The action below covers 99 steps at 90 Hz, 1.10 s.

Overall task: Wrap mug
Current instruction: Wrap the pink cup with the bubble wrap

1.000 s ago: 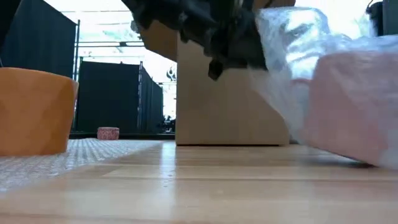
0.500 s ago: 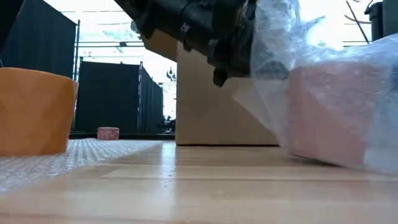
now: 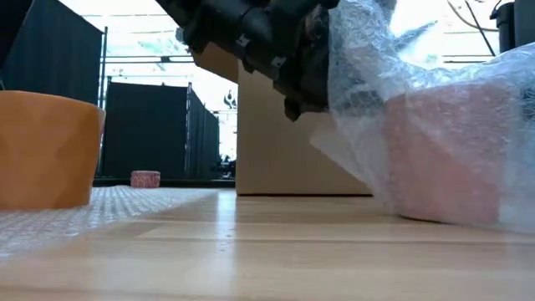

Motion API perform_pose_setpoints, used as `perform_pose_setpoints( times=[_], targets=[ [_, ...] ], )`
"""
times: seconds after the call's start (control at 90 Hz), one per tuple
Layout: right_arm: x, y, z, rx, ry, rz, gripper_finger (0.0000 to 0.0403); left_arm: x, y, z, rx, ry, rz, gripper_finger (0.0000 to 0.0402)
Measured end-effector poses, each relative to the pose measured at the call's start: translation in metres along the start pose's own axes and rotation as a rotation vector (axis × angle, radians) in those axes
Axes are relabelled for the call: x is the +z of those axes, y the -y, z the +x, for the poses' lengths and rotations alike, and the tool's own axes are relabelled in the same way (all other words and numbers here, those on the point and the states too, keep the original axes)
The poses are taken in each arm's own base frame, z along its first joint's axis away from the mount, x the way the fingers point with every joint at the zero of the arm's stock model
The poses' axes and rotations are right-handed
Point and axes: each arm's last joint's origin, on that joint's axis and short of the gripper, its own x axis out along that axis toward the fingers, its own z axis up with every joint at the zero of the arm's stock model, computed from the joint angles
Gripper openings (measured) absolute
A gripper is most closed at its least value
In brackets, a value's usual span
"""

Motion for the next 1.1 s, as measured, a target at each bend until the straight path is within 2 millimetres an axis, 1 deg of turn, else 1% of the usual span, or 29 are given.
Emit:
perform_pose_setpoints(
  times=[0.089, 0.133, 0.178, 0.222, 0.278, 0.356, 0.389, 0.422, 0.511, 0.544, 0.6, 0.7, 0.756, 0.811, 0.878, 0.978, 1.1],
  targets=[
    [0.0, 0.0, 0.0, 0.0, 0.002, 0.001, 0.0082, -0.004, -0.004, -0.001, 0.003, -0.052, 0.025, 0.0145],
    [0.0, 0.0, 0.0, 0.0, 0.002, 0.001, 0.0082, -0.005, -0.007, -0.004, 0.012, -0.092, 0.038, 0.0165],
    [0.0, 0.0, 0.0, 0.0, 0.002, 0.002, 0.0082, -0.005, -0.009, -0.011, 0.022, -0.127, 0.047, 0.0182],
    [0.0, 0.0, 0.0, 0.0, 0.002, 0.004, 0.0082, 0.003, -0.008, -0.019, 0.034, -0.123, 0.054, 0.0195],
    [0.0, 0.0, 0.0, 0.0, 0.002, 0.005, 0.0082, 0.011, -0.006, -0.034, 0.06, -0.133, 0.075, 0.0205],
    [0.0, 0.0, 0.0, 0.0, 0.002, 0.004, 0.0082, 0.021, -0.003, -0.054, 0.104, -0.136, 0.092, 0.0209],
    [0.0, 0.0, 0.0, 0.0, 0.001, 0.004, 0.0082, 0.022, -0.002, -0.062, 0.129, -0.16, 0.096, 0.0209],
    [0.0, 0.0, 0.0, 0.0, 0.001, 0.005, 0.0082, 0.022, -0.001, -0.068, 0.145, -0.181, 0.097, 0.021],
    [0.0, 0.0, 0.0, 0.0, 0.001, 0.003, 0.0082, 0.03, 0.003, -0.083, 0.146, -0.152, 0.091, 0.021],
    [0.0, 0.0, 0.0, 0.0, 0.002, 0.003, 0.0082, 0.034, 0.006, -0.085, 0.134, -0.117, 0.092, 0.021],
    [0.0, 0.0, 0.0, 0.0, 0.002, 0.004, 0.0082, 0.041, 0.017, -0.088, 0.1, -0.051, 0.088, 0.021],
    [0.0, 0.0, 0.0, 0.0, 0.002, 0.004, 0.0082, 0.044, 0.032, -0.087, 0.05, 0.004, 0.102, 0.021],
    [-0.001, 0.0, -0.001, 0.003, -0.007, 0.003, 0.0084, 0.044, 0.034, -0.087, 0.049, 0.017, 0.104, 0.021],
    [-0.001, 0.0, -0.001, 0.001, -0.016, 0.019, 0.0089, 0.049, 0.034, -0.087, 0.056, 0.062, 0.096, 0.021],
    [-0.003, 0.0, -0.001, 0.002, -0.026, 0.034, 0.0102, 0.053, 0.033, -0.088, 0.05, 0.08, 0.064, 0.021],
    [-0.005, 0.0, -0.003, 0.007, -0.041, 0.047, 0.0131, 0.061, 0.038, -0.094, -0.003, 0.07, 0.051, 0.021],
    [-0.008, 0.0, -0.005, 0.014, -0.046, 0.045, 0.017, 0.072, 0.048, -0.101, -0.093, 0.093, 0.061, 0.021]
  ],
)
